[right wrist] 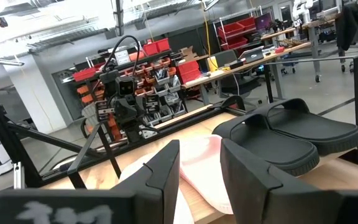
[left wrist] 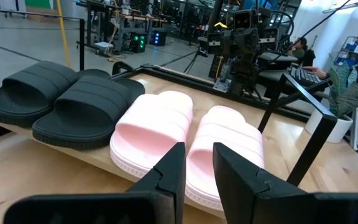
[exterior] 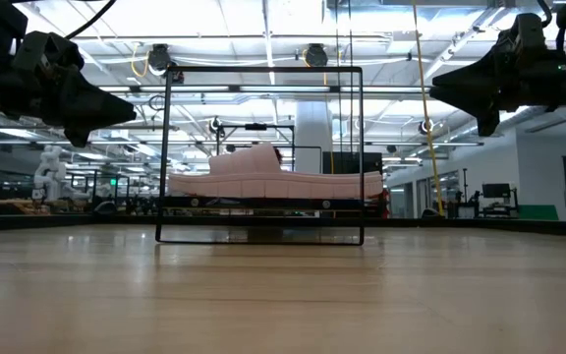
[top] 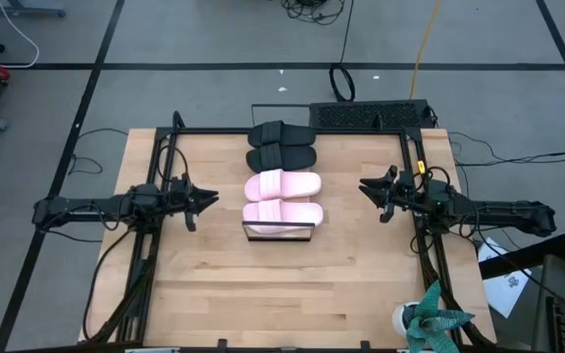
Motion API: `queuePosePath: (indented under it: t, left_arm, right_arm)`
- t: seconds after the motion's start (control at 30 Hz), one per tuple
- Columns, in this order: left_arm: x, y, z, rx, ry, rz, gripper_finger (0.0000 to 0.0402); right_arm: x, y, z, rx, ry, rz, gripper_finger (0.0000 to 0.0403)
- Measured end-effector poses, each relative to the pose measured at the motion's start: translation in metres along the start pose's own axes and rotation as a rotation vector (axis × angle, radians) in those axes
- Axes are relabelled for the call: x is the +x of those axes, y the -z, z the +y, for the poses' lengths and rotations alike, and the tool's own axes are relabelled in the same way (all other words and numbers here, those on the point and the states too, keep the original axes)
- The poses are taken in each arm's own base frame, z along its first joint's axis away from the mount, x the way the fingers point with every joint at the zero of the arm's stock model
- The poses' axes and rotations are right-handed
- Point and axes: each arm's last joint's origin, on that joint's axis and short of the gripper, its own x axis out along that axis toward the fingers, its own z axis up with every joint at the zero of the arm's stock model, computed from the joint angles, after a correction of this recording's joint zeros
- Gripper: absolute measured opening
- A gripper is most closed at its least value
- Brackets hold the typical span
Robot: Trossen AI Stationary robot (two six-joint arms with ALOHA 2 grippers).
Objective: Pick and place slides into the shelf
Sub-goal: Return to Home Position
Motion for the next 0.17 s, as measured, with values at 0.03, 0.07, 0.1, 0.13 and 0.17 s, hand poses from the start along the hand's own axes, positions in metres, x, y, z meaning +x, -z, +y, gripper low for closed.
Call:
queuePosePath:
  t: [0.03,0.07,0.1,0.13,0.17]
  left_arm:
    - [0.0000,0.0000,0.0000,0.000,0.000,0.000,0.0079]
    - [0.0000,0.0000,0.0000,0.000,0.000,0.000,0.0079]
    - [0.0000,0.0000,0.0000,0.000,0.000,0.000,0.0079]
    - [0.0000,0.0000,0.0000,-0.001,0.000,0.000,0.0079]
    - [0.0000,0.0000,0.0000,-0.001,0.000,0.000,0.0079]
  right_arm:
    - [0.0000,0.0000,0.0000,0.000,0.000,0.000,0.0107]
    - [0.0000,0.0000,0.0000,0.000,0.000,0.000,0.0107]
    - [0.0000,0.0000,0.0000,0.000,0.000,0.000,0.0107]
    - [0.0000,0.0000,0.0000,0.000,0.000,0.000,0.0107]
    - [0.0000,0.0000,0.0000,0.000,0.000,0.000,0.0107]
